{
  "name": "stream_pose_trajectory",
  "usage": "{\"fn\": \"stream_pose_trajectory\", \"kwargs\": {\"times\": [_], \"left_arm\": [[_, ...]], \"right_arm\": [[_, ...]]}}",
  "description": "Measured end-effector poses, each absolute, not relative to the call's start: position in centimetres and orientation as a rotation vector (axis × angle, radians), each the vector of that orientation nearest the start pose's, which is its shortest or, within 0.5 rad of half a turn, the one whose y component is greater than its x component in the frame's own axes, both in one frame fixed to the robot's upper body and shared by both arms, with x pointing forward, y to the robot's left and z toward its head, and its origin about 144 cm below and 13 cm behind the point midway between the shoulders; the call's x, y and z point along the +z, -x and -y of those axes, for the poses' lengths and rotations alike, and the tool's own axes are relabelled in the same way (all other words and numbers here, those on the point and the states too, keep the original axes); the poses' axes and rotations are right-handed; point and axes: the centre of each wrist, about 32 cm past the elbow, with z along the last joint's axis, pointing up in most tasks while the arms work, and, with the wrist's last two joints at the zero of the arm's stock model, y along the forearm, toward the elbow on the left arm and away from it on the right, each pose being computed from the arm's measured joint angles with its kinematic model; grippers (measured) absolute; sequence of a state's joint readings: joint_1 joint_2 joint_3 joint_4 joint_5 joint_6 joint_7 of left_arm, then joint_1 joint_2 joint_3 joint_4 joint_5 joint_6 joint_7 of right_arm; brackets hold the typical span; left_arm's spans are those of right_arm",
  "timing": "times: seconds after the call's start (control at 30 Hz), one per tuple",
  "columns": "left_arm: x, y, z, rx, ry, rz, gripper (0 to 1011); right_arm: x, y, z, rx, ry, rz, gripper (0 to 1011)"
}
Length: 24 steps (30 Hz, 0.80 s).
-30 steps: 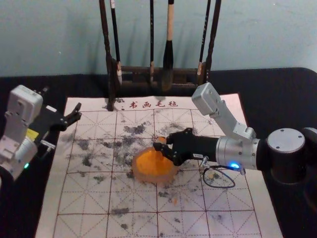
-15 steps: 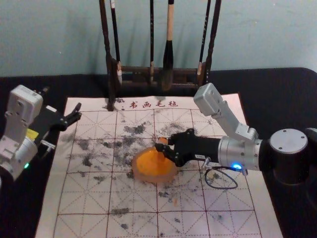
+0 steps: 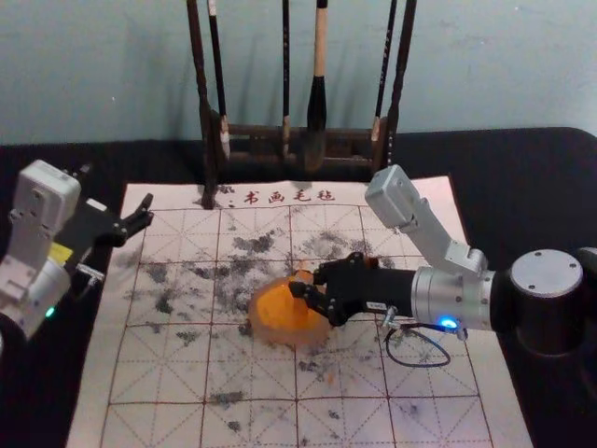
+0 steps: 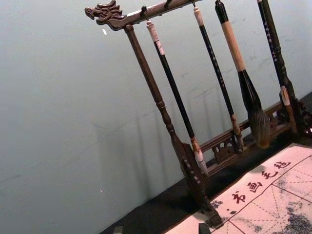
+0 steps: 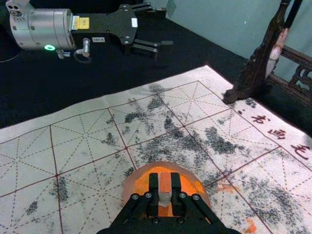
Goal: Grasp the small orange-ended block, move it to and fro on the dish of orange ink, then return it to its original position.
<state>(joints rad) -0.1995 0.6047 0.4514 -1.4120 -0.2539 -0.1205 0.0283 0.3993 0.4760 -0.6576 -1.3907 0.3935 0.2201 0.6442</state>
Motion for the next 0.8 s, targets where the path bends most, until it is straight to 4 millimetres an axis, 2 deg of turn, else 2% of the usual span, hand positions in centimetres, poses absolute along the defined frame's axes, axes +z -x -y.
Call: {"fn": "stream_pose_trajectory", "kwargs": {"times": [0.8], "left_arm": [[114.0, -48.9, -31.0, 1.248, -0.305, 0.285, 1001]], "right_arm": [[115.8, -53.6, 19.8, -0.458, 0.353, -0.105, 114]]}}
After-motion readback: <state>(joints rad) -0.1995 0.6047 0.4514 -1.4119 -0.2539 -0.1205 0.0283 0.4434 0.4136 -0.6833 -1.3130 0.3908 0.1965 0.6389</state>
